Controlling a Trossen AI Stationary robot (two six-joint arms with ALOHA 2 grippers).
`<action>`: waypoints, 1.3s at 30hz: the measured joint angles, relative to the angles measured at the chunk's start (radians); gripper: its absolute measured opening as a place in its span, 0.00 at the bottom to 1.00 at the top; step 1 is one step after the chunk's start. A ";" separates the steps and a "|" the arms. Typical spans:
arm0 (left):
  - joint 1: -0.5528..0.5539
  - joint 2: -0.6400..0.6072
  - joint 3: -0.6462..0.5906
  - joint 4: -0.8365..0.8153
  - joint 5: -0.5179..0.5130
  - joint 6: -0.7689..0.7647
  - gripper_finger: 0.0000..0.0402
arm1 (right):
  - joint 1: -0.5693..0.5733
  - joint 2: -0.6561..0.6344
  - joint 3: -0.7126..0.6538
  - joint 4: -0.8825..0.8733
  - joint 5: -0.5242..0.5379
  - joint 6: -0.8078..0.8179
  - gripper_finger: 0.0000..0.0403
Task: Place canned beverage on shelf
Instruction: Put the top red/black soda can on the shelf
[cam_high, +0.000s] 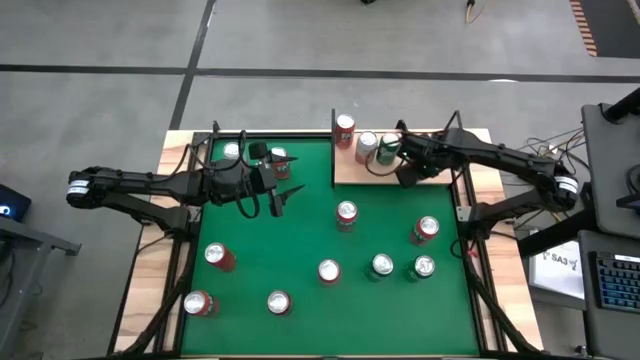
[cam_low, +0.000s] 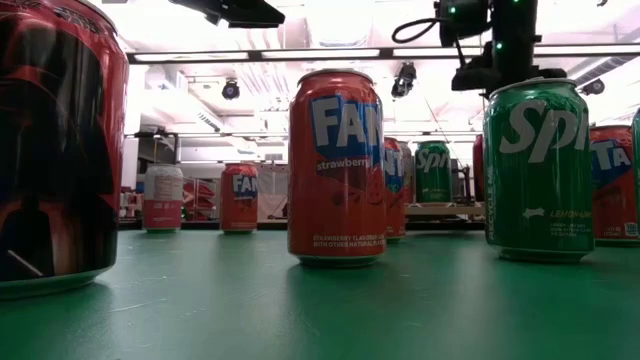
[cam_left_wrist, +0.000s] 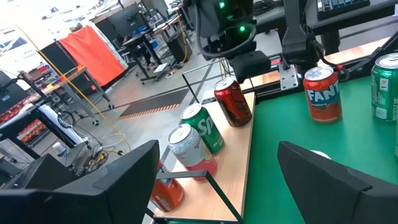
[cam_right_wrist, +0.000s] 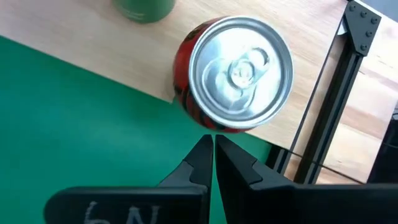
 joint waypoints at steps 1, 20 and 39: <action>0.000 0.000 0.000 0.000 0.000 0.000 0.77 | -0.006 0.004 0.000 0.005 0.000 -0.005 0.02; 0.000 0.000 0.000 -0.001 0.000 0.000 0.77 | -0.081 0.091 0.000 0.046 -0.003 -0.071 0.02; 0.000 0.000 0.000 -0.001 0.000 0.005 0.77 | -0.145 0.098 0.000 0.124 0.011 -0.143 0.02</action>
